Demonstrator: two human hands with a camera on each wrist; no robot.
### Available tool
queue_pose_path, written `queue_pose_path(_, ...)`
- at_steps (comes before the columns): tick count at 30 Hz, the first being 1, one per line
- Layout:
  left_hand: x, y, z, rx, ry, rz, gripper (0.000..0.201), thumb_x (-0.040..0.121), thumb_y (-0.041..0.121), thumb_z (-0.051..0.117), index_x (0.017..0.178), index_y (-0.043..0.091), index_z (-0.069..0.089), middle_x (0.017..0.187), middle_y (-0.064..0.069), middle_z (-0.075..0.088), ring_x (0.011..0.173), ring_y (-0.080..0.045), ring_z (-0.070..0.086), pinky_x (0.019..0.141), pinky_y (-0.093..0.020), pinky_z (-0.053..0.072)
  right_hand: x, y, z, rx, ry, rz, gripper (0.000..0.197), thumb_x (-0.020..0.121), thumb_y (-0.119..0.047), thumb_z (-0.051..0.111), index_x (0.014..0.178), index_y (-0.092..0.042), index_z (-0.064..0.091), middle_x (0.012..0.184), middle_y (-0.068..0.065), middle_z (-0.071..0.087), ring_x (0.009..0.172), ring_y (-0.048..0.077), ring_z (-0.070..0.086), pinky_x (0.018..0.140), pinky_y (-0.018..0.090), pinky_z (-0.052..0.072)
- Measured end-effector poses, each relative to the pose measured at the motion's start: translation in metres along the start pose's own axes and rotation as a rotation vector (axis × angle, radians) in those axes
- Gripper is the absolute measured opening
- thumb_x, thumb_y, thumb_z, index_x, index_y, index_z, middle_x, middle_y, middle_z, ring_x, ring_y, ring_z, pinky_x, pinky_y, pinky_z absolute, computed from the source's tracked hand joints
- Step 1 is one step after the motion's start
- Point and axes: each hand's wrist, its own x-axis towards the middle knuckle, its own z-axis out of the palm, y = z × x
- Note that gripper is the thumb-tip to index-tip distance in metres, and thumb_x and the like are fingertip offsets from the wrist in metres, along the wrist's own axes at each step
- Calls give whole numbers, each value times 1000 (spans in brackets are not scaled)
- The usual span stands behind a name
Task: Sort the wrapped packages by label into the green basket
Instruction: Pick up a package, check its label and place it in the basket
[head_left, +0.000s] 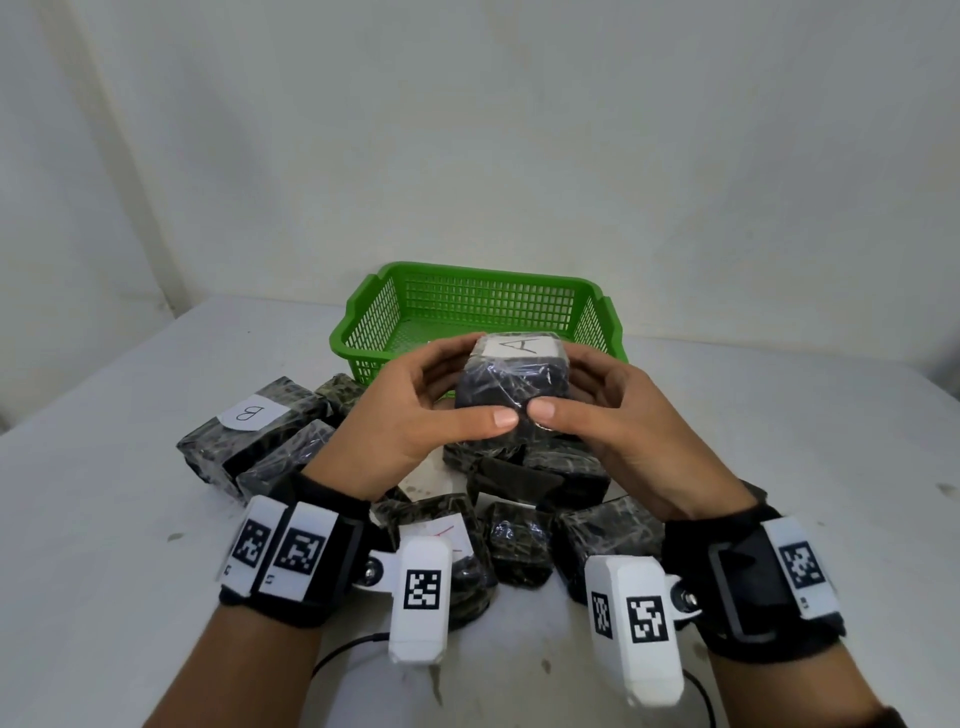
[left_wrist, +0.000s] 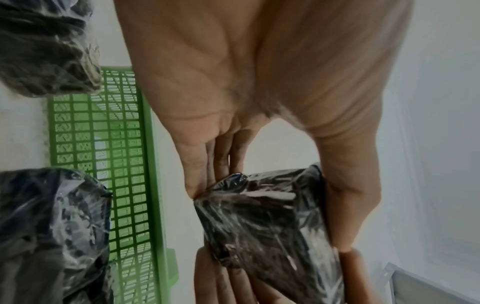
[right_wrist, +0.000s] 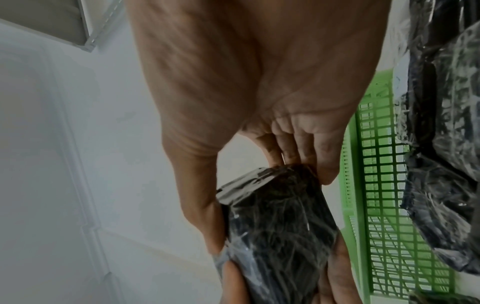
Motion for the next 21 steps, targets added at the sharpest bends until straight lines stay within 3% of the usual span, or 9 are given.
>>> queue_pose_path(3, -1, 2, -1, 0, -4, 33, 93, 54, 21, 88, 140, 14, 53, 134, 1, 65, 126, -16, 62, 103, -37, 53, -4, -5, 0, 71, -20, 41, 79, 69, -36, 88, 139, -11, 61, 135, 7, 70, 126, 23, 67, 109, 44, 52)
queue_pose_path(5, -3, 3, -2, 11, -55, 30, 98, 56, 13, 88, 144, 12, 47, 139, 2, 62, 131, -16, 57, 105, -36, 51, -7, -11, 1, 119, -39, 76, 50, 86, -42, 74, 129, -15, 70, 129, 9, 74, 114, 22, 71, 97, 38, 59)
queue_pose_path(6, -3, 4, -1, 23, -92, 20, 99, 56, 10, 88, 146, 12, 45, 141, 2, 60, 134, -15, 55, 109, -40, 47, -8, -13, 2, 142, -36, 98, 43, 92, -47, 66, 123, -18, 74, 127, 10, 75, 109, 25, 71, 93, 40, 58)
queue_pose_path(8, -4, 4, 0, 46, -152, 5, 100, 58, 5, 88, 147, 13, 43, 144, 2, 58, 137, -14, 51, 115, -46, 41, -8, -13, 0, 160, -8, 133, 42, 92, -46, 64, 117, -16, 78, 123, 15, 75, 103, 28, 70, 91, 44, 58)
queue_pose_path(12, -4, 5, -1, 20, -172, -28, 100, 62, -4, 86, 150, 16, 41, 146, 4, 56, 137, -15, 51, 110, -45, 46, -3, -10, 1, 227, 55, 135, 40, 82, -24, 70, 115, -2, 75, 105, 12, 79, 88, 22, 72, 80, 33, 62)
queue_pose_path(16, -2, 5, 1, -86, -80, -87, 82, 70, 24, 82, 144, 15, 49, 138, -3, 62, 123, -22, 64, 100, -40, 54, 5, -9, 3, 358, 191, 70, 38, 80, -14, 74, 115, 0, 71, 107, 11, 77, 89, 21, 70, 82, 35, 60)
queue_pose_path(19, 4, 6, 8, -114, 41, -129, 57, 83, 27, 79, 130, 2, 60, 122, -16, 71, 108, -26, 72, 88, -34, 61, 11, -8, 4, 374, 271, 70, 38, 88, 0, 72, 126, 1, 64, 108, 13, 77, 90, 23, 73, 80, 36, 64)
queue_pose_path(21, 6, 9, 8, -52, 96, -135, 52, 78, 28, 77, 120, 0, 66, 114, -19, 74, 101, -29, 74, 89, -39, 60, 14, -9, 4, 327, 236, 117, 33, 91, 0, 70, 123, 1, 64, 102, 11, 77, 86, 22, 74, 78, 35, 65)
